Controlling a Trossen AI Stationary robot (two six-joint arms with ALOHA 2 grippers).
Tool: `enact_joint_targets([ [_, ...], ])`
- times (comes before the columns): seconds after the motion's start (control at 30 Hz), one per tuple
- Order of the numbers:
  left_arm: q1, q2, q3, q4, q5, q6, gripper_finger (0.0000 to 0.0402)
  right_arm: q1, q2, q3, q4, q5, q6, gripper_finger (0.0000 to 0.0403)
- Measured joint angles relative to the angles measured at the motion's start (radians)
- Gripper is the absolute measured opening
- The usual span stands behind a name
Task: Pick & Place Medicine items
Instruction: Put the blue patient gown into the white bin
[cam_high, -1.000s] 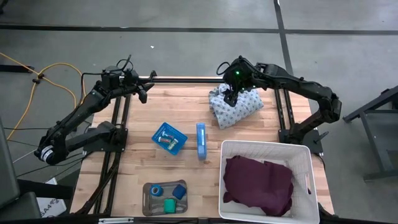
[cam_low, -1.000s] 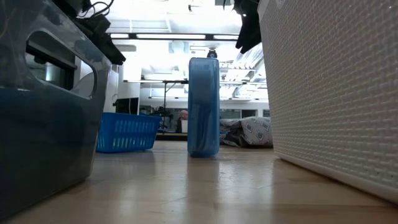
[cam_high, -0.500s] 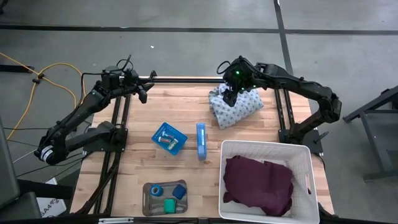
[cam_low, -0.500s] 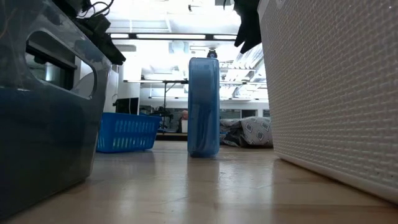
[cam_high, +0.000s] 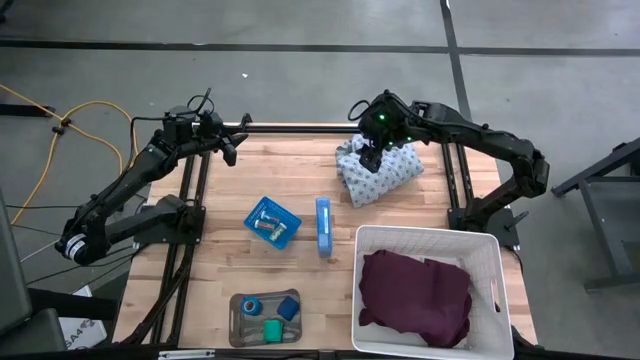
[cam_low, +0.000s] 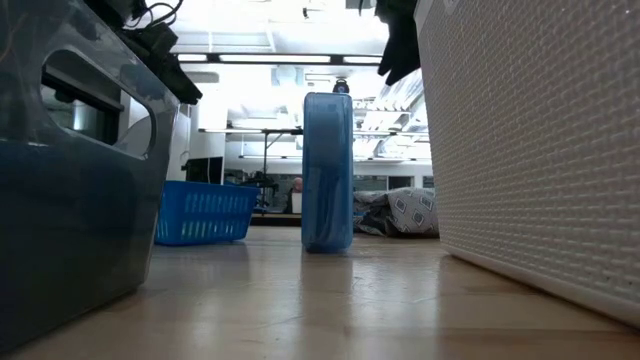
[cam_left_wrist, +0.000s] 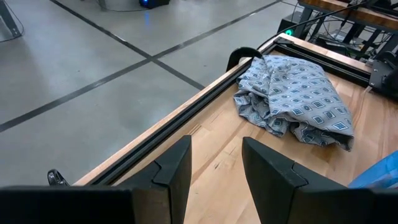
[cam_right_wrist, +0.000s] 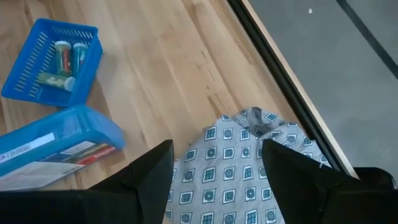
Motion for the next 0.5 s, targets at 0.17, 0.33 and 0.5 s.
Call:
enact_joint_targets([
  [0.17,0.0,0.0,0.0,0.0,0.0,0.0,0.0136,0.0,0.0,0.0,-0.029,0.001,0.0,0.0232],
  [0.33,0.0,0.0,0.0,0.0,0.0,0.0,0.0136,0.007,0.0,0.0,-0.112,0.003,0.032,0.0232],
  [0.5,0.0,0.0,0.0,0.0,0.0,0.0,0.0136,0.006,0.0,0.0,-0.147,0.002,0.149,0.0232],
])
